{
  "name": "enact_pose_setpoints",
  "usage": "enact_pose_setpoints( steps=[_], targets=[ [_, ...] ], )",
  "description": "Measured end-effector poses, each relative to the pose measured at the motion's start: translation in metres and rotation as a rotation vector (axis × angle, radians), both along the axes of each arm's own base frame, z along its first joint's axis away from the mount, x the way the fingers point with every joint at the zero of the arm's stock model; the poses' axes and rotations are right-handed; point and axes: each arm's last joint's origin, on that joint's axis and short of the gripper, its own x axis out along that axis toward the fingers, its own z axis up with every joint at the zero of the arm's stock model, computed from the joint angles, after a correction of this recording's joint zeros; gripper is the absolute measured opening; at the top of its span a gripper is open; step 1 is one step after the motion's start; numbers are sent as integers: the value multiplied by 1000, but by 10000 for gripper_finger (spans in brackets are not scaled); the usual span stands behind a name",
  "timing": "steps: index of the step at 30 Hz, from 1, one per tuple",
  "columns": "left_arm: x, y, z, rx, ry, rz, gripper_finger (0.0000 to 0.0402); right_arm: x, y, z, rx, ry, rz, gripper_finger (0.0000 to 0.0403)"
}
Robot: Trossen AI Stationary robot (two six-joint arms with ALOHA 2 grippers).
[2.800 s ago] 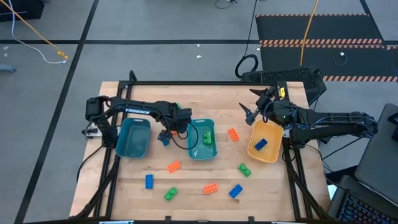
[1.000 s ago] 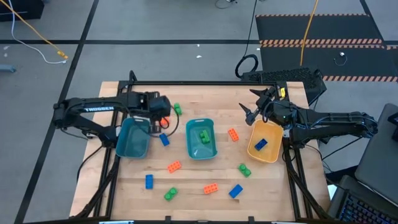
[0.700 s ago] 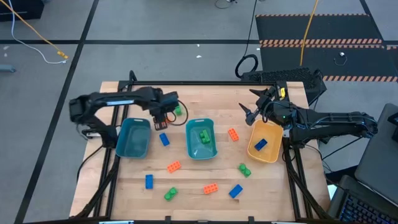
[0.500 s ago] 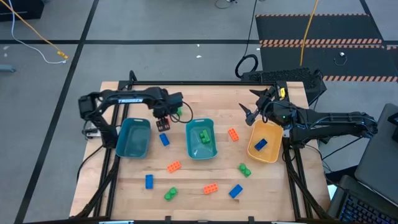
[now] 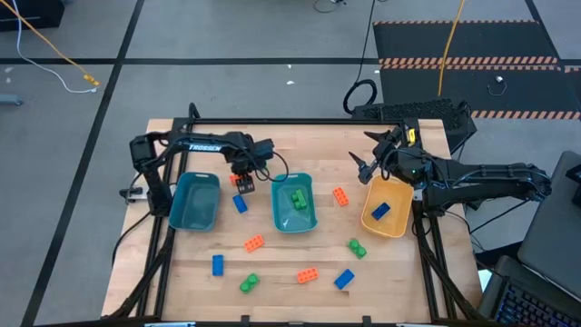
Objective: Sort & place blocks by color
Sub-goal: Put the orange game piece into the dark blue bin
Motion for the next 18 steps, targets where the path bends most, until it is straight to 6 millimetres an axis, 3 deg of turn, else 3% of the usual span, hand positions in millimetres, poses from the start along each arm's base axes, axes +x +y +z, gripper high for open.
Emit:
enact_pose_setpoints(
  steps=[9, 12, 15, 18],
  targets=[
    [-8, -2, -14, -10, 28, 6, 142, 0, 0, 0, 0, -2, 0, 361],
    [-8, -3, -10, -7, 21, 6, 137, 0, 0, 0, 0, -3, 0, 361],
    [-3, -1, 7, 6, -3, 5, 137, 0, 0, 0, 0, -4, 0, 361],
    [1, -1, 39, 46, -31, -5, 137, 0, 0, 0, 0, -4, 0, 361]
  ],
)
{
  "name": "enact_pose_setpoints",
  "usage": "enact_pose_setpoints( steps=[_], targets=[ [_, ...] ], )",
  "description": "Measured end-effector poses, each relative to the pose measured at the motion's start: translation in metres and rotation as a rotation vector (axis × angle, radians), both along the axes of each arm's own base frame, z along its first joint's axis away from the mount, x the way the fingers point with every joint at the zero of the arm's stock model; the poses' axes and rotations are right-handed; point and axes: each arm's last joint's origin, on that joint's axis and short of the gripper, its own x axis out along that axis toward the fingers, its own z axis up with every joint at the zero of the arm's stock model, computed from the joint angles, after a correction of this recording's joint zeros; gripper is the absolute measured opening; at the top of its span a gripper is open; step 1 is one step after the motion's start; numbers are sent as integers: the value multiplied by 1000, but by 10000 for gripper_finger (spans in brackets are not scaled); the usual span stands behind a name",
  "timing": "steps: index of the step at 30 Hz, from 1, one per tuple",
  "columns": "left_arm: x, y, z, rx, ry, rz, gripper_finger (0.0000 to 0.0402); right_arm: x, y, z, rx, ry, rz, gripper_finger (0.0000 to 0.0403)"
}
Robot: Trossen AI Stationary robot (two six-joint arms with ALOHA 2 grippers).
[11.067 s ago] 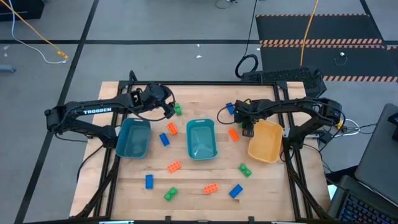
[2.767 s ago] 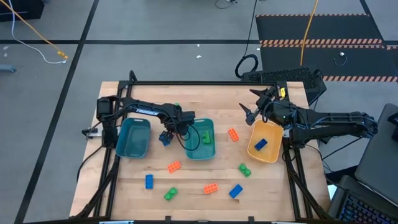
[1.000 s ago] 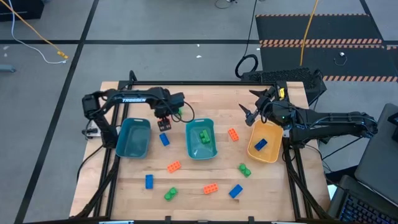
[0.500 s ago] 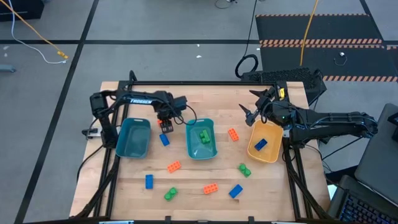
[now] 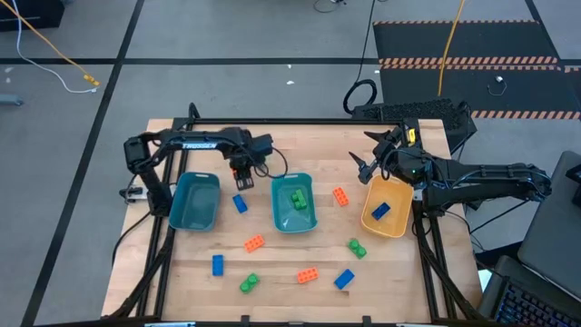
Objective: Sort & place blocks by color
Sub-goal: Put the orange game piece into the dark blue bin
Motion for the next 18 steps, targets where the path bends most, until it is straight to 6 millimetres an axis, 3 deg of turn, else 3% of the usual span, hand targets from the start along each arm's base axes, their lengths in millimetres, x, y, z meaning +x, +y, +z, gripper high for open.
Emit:
enact_pose_setpoints(
  steps=[5, 9, 14, 18],
  targets=[
    [-13, -12, 65, 49, -67, 34, 137, 0, 0, 0, 0, 0, 0, 361],
    [-41, -32, 96, 58, -93, 128, 137, 0, 0, 0, 0, 4, 0, 361],
    [-75, -58, 105, 56, -26, 267, 137, 0, 0, 0, 0, 4, 0, 361],
    [-93, -72, 93, 60, 38, 337, 137, 0, 0, 0, 0, 0, 0, 361]
  ],
)
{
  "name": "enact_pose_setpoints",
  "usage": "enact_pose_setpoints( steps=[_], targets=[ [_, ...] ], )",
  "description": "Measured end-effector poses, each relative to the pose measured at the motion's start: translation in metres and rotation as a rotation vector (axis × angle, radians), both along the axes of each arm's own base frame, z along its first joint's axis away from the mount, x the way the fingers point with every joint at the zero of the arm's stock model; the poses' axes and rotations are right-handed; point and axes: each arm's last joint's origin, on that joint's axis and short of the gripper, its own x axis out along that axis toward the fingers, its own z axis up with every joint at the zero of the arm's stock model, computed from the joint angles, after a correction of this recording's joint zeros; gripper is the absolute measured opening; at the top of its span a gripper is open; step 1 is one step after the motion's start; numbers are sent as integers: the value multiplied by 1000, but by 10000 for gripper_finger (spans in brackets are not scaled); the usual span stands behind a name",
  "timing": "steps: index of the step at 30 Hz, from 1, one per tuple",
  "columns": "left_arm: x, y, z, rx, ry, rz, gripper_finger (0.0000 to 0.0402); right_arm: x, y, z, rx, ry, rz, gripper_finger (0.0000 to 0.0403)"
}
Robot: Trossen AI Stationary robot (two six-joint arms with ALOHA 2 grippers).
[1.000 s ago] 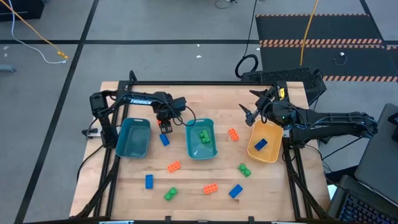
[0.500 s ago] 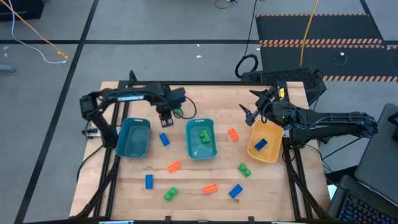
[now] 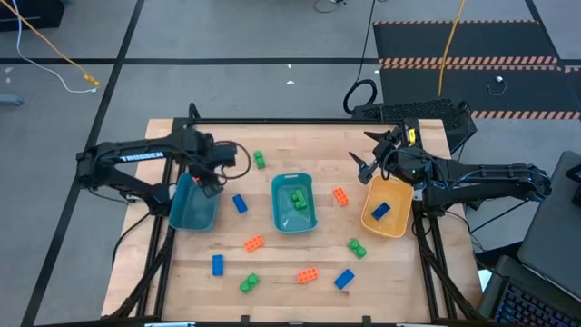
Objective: Sort & place blocks by color
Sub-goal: Put the orange game piece into the dark blue bin, then put the blue game piece into the yellow bin
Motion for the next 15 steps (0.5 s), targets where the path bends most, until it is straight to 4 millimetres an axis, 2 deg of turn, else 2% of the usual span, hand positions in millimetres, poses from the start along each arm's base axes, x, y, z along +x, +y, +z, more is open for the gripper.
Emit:
enact_pose_setpoints(
  steps=[5, 6, 12, 15],
  targets=[
    [-13, -6, -29, 1, 101, 13, 139, 0, 0, 0, 0, 0, 0, 361],
    [-14, -6, -34, -1, 116, 14, 152, 0, 0, 0, 0, 0, 1, 361],
    [-18, -3, -45, -10, 150, 3, 302, 0, 0, 0, 0, -1, 0, 361],
    [-18, -1, -43, -10, 144, 13, 352, 0, 0, 0, 0, -6, 0, 361]
  ],
)
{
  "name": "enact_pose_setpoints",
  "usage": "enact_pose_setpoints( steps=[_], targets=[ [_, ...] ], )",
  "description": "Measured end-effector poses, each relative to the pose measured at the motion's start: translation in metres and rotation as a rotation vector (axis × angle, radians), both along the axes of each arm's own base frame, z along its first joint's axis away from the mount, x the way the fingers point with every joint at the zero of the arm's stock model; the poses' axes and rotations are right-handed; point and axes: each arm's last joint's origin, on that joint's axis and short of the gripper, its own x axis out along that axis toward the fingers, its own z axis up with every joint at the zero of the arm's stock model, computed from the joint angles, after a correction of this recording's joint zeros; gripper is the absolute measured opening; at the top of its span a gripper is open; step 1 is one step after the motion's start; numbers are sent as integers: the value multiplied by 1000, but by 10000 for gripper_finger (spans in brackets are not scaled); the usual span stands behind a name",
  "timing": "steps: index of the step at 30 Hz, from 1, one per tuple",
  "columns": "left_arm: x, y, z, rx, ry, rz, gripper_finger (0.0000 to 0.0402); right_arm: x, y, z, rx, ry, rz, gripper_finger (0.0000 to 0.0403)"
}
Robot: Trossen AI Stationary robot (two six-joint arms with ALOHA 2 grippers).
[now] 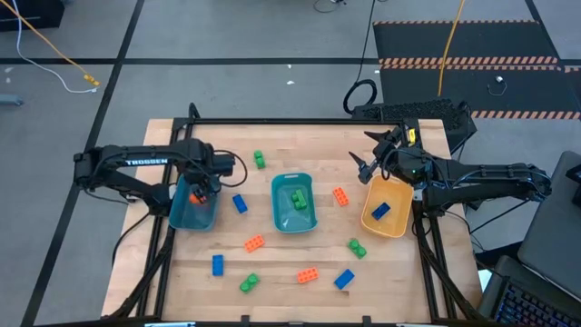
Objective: Sort & place blocks by color
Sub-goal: Put the blue game piece into the yellow bin
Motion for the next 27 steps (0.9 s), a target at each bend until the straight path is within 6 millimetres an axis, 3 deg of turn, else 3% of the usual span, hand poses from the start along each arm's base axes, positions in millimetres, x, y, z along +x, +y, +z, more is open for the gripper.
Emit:
enact_pose_setpoints(
  steps=[6, 16, 23, 27],
  targets=[
    [11, 3, 8, 6, -97, -85, 379, 0, 0, 0, 0, -4, 0, 361],
    [58, -21, 15, 33, -391, -697, 319, 0, 0, 0, 0, -3, 0, 361],
    [84, -40, -24, -56, -209, -876, 260, 0, 0, 0, 17, -18, -5, 361],
    [94, -47, -45, -23, -74, -969, 250, 0, 0, 0, 22, -21, -4, 361]
  ],
)
